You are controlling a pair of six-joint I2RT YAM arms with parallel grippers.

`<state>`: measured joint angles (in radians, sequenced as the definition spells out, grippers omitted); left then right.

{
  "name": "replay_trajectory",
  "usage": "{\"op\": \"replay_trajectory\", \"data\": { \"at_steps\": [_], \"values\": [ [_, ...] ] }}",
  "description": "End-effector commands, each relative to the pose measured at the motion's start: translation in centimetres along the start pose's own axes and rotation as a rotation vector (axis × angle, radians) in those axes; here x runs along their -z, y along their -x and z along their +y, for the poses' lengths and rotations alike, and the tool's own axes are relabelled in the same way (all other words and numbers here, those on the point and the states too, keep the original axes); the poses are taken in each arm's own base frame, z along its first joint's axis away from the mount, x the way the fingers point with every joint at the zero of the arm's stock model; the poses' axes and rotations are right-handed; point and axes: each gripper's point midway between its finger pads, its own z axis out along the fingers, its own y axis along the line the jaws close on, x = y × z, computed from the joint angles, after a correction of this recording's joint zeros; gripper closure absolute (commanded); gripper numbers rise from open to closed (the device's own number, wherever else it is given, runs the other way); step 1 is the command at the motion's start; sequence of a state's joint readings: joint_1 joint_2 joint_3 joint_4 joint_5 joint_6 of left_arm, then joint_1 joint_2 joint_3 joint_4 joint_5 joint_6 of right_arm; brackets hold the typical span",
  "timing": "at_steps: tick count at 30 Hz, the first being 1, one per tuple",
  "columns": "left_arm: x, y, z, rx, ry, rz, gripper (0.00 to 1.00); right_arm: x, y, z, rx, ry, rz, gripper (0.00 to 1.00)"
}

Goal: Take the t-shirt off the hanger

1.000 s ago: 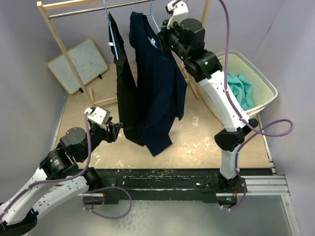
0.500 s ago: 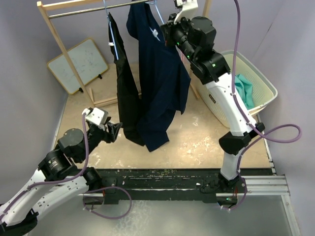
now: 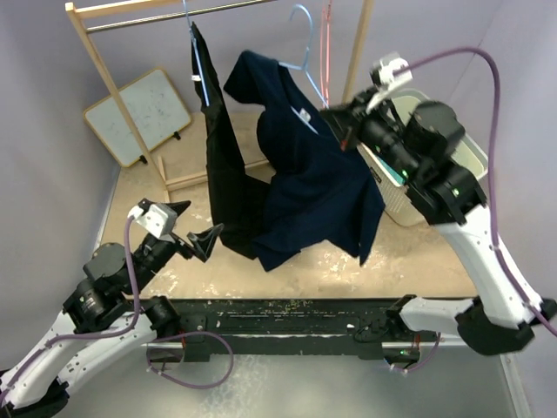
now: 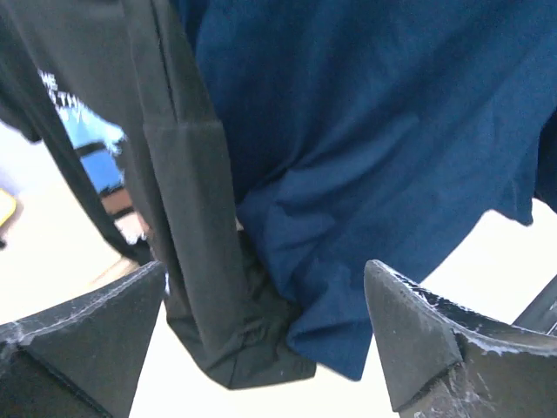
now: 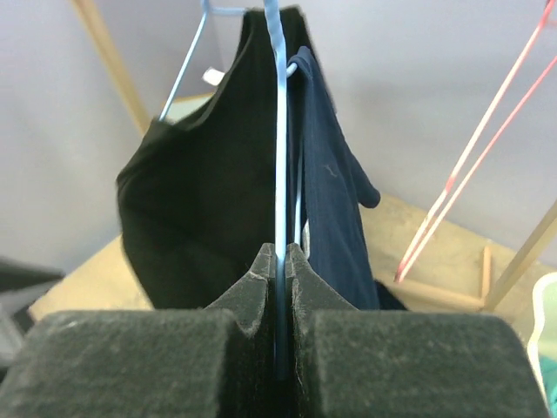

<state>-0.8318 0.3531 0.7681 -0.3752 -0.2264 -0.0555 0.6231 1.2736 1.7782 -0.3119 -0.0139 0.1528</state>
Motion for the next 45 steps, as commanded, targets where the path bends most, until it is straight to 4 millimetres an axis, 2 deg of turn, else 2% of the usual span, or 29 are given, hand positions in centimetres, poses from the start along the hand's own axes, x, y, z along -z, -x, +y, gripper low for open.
{"op": "replay_trajectory", "data": {
  "at_steps": [1, 4, 6, 8, 11, 14, 17, 21, 27, 32, 36, 40, 45],
  "values": [
    [0.0, 5.2, -1.6, -0.003, -0.096, -0.214, 0.01, 4.7, -0.6, 2.3, -0.026, 0.127, -0.015, 1.00],
    [-0.4, 7.8, -2.9, -0.024, -0.160, -0.270, 0.01, 7.5, -4.0, 2.7, -0.050, 0.154, 0.060, 1.00],
    [-0.7, 10.3, -3.9, -0.055, -0.210, -0.304, 0.01, 9.8, -5.3, 3.4, -0.078, 0.191, 0.085, 1.00],
    [-1.6, 12.0, -4.8, -0.082, -0.253, -0.317, 0.01, 11.3, -6.8, 4.4, -0.094, 0.248, 0.123, 1.00],
    [-3.4, 13.4, -6.2, -0.124, -0.310, -0.323, 0.01, 13.2, -8.5, 5.9, -0.111, 0.341, 0.177, 1.00],
    [-5.3, 14.0, -7.5, -0.154, -0.357, -0.328, 0.01, 14.8, -9.1, 7.3, -0.128, 0.431, 0.194, 1.00],
    [-6.7, 13.9, -8.4, -0.174, -0.394, -0.317, 0.01, 16.4, -8.4, 8.2, -0.132, 0.483, 0.173, 1.00],
    [-7.5, 13.7, -9.9, -0.178, -0.464, -0.318, 0.01, 17.9, -7.6, 8.9, -0.130, 0.529, 0.148, 1.00],
    [-9.0, 13.3, -11.3, -0.183, -0.530, -0.289, 0.00, 18.4, -7.3, 9.6, -0.131, 0.574, 0.148, 1.00],
    [-9.0, 13.6, -11.9, -0.180, -0.563, -0.305, 0.04, 18.4, -7.6, 9.6, -0.131, 0.573, 0.160, 1.00],
    [-8.5, 12.9, -13.3, -0.171, -0.655, -0.276, 0.18, 18.4, -7.6, 9.5, -0.131, 0.567, 0.160, 1.00],
    [-8.0, 11.6, -14.9, -0.158, -0.764, -0.222, 0.43, 18.2, -7.7, 9.3, -0.131, 0.554, 0.160, 1.00],
    [-7.7, 10.4, -16.2, -0.137, -0.852, -0.176, 0.50, 18.0, -7.6, 9.5, -0.132, 0.570, 0.161, 1.00]
  ]
}}
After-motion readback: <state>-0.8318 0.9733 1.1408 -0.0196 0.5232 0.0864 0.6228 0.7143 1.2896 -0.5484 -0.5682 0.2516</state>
